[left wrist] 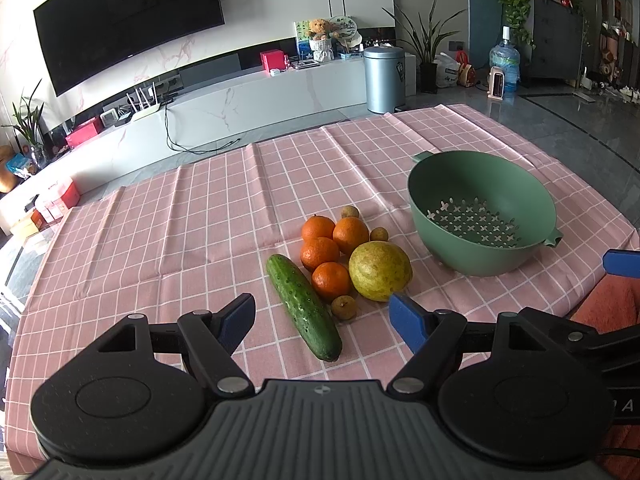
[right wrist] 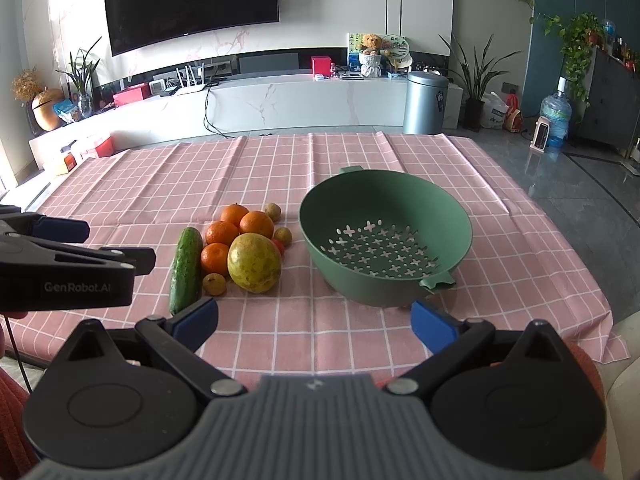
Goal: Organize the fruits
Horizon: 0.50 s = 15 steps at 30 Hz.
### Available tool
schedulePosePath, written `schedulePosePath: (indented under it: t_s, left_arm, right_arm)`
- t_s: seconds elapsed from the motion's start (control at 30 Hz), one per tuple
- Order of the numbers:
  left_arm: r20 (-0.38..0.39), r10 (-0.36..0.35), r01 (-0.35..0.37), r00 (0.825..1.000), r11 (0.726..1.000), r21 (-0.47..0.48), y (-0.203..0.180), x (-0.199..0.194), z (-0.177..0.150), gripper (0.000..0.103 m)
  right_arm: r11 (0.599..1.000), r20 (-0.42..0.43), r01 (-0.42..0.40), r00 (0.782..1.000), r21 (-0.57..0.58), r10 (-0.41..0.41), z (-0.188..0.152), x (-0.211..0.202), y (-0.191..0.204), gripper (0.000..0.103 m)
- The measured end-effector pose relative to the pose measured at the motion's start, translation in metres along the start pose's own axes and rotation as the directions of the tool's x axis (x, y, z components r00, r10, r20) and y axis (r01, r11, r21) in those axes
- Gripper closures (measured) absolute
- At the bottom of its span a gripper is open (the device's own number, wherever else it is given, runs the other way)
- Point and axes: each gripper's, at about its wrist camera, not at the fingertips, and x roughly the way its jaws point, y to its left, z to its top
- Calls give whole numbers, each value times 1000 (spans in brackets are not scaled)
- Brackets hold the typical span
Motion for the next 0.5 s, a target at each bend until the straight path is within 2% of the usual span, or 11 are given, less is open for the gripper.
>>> schedulePosePath:
  t_s: [0.5]
  left_arm:
    - [-1, -2, 2, 1000, 1000, -1, -1, -1, 0, 13]
  right_arm:
    - [1000, -12, -8, 1000, 0, 8, 1, 3, 2, 5]
